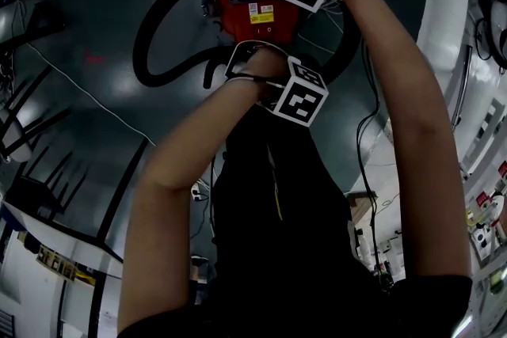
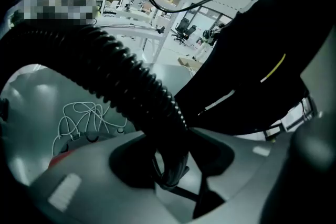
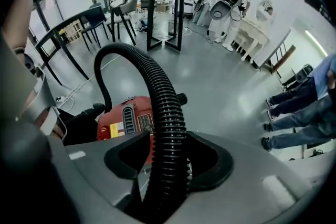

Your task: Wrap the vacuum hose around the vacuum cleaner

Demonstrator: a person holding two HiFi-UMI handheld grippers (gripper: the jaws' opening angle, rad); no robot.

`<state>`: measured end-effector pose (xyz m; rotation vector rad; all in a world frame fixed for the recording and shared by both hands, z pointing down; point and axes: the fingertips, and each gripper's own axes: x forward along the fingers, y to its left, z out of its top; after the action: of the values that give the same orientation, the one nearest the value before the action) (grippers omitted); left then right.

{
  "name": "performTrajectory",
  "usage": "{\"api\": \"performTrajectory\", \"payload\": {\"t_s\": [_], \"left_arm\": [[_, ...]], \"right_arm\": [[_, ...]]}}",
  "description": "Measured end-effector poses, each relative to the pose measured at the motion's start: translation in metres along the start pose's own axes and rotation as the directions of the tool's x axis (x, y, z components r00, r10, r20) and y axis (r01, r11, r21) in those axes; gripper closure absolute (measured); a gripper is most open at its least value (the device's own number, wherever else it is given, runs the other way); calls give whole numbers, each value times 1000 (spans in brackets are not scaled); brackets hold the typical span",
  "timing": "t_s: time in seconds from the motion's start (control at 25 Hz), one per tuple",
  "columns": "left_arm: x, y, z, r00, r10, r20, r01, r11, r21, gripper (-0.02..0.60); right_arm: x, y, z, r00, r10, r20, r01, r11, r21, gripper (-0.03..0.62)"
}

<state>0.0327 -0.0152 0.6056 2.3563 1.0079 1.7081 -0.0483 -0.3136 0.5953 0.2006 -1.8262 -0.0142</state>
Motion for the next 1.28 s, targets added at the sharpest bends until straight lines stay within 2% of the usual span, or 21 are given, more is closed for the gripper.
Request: {"api": "performTrajectory", "payload": {"t_s": [0.04,0.16,0.32,0.44,0.6,0.76,0.92,1.12,1.28], "left_arm": [[0,0,-1,1000,-2,5,2,1000,-3,390],[-1,-2,-4,999,-12,42,13,999,-42,391],[4,-6,-17,997,-23,80,32,992,-124,394],[8,-5,-33,996,-18,85,32,985,-172,396],[14,-4,-47,996,-25,88,44,976,-212,397],[17,-5,-58,995,-33,94,54,969,-239,397],[22,-1,-75,993,-24,115,57,954,-294,399],[24,8,-102,989,15,150,45,920,-390,403],[29,13,-123,988,49,148,23,896,-444,405]], "right_arm": [[2,-2,-1,1000,-9,-7,9,1000,-7,406],[6,-5,-6,1000,-11,-17,11,1000,21,416],[4,-20,-25,998,-40,-50,47,989,138,418],[6,-32,-47,996,-50,-67,66,967,247,418],[12,-40,-73,997,-52,-53,68,920,386,418],[17,-42,-101,997,-56,-55,76,854,515,418],[32,-40,-134,997,-46,-67,78,768,635,418],[49,-29,-177,994,-37,-105,103,657,747,418],[64,-14,-204,992,-27,-120,114,557,822,418]]}}
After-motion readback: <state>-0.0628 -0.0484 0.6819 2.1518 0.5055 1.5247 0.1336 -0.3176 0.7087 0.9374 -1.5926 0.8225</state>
